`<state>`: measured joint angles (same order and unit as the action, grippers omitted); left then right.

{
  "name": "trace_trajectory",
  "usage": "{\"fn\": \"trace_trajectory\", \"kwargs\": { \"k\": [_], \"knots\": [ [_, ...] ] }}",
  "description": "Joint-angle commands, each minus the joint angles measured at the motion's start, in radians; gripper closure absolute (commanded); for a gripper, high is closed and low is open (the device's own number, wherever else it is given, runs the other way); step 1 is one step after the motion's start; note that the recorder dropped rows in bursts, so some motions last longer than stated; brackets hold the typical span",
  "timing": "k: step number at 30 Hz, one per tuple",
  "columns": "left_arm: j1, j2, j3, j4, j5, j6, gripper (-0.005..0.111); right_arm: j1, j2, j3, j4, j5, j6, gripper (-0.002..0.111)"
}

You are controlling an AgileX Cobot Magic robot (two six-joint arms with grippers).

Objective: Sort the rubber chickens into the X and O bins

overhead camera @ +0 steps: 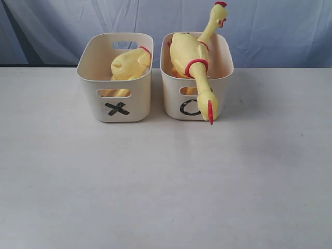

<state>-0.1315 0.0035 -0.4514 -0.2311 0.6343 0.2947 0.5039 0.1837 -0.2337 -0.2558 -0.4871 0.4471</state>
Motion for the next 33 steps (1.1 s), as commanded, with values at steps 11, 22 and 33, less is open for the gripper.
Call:
{"fn": "trace_trajectory", "kwargs": {
  "k": [11, 22, 33],
  "knots": [
    [0.004, -0.004, 0.002, 0.003, -0.006, 0.0, 0.107, -0.372, -0.184, 0.001, -0.004, 0.024, 0.003, 0.108],
    [0.004, -0.004, 0.002, 0.003, -0.006, 0.0, 0.107, -0.504, -0.184, 0.001, 0.0, 0.013, 0.003, 0.108],
    [0.004, -0.004, 0.002, 0.003, -0.006, 0.0, 0.107, -0.503, -0.184, 0.001, 0.0, 0.06, 0.003, 0.108]
  ]
}}
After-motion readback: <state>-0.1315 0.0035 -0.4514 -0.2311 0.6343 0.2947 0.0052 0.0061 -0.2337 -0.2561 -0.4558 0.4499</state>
